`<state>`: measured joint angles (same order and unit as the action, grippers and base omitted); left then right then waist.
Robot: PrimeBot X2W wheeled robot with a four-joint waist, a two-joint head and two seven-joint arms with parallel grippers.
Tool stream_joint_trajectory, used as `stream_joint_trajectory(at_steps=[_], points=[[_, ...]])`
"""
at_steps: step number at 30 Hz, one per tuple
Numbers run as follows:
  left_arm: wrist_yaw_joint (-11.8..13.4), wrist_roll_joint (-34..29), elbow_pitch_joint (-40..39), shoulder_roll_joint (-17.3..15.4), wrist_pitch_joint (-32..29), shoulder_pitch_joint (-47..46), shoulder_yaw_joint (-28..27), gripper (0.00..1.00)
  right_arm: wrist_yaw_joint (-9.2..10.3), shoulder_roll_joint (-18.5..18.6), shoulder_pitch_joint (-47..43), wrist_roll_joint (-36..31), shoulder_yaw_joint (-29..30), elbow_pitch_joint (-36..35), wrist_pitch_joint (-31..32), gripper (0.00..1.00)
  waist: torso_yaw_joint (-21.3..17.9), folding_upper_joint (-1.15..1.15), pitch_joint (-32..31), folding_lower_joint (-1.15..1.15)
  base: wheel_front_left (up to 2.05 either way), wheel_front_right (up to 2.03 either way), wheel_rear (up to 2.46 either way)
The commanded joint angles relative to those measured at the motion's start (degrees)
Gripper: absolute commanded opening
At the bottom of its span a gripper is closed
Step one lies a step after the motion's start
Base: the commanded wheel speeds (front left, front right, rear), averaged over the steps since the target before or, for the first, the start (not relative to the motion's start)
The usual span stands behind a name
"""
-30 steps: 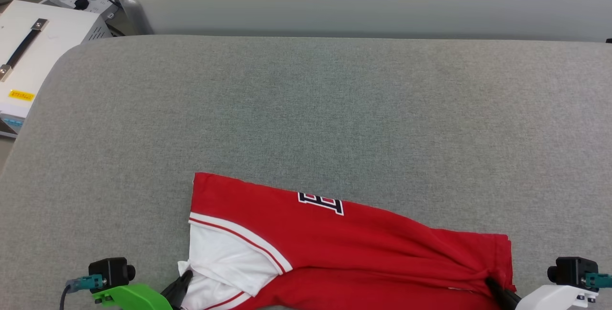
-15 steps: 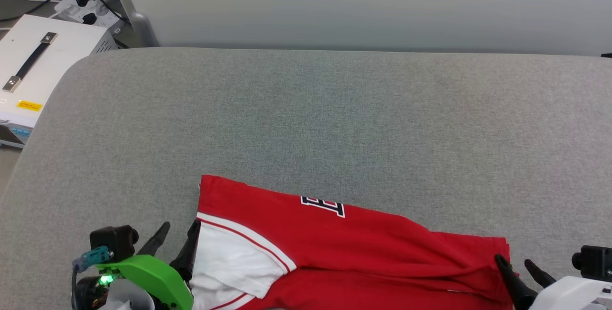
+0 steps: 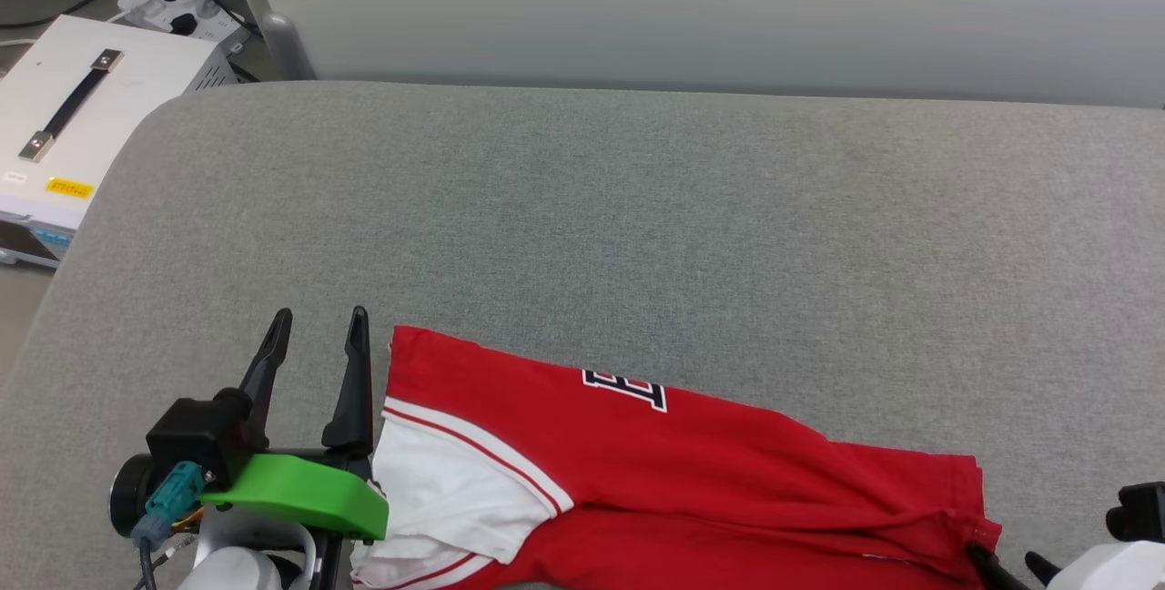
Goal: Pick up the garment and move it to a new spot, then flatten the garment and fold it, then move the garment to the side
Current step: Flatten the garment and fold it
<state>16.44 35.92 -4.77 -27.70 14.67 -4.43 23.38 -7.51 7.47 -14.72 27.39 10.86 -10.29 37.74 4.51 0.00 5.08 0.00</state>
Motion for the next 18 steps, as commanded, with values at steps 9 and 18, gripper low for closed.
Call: stream_joint_trajectory(at_steps=[9, 18], points=[[-1.46, -4.22, -1.20, 2.84, 0.32, 2.23, -1.85, 1.00, 0.02, -0.93, 1.70, -0.65, -3.70, 4.54, 0.81, 1.00, 1.54, 0.00, 3.02, 0.00, 0.00, 0.00, 0.00], [-3.14, -5.62, -0.33, 4.35, 0.32, 1.12, -2.91, 1.00, 0.02, -0.17, 5.39, -0.94, -5.05, 12.89, -1.43, 1.00, 1.85, 0.00, 4.87, 0.00, 0.00, 0.00, 0.00]])
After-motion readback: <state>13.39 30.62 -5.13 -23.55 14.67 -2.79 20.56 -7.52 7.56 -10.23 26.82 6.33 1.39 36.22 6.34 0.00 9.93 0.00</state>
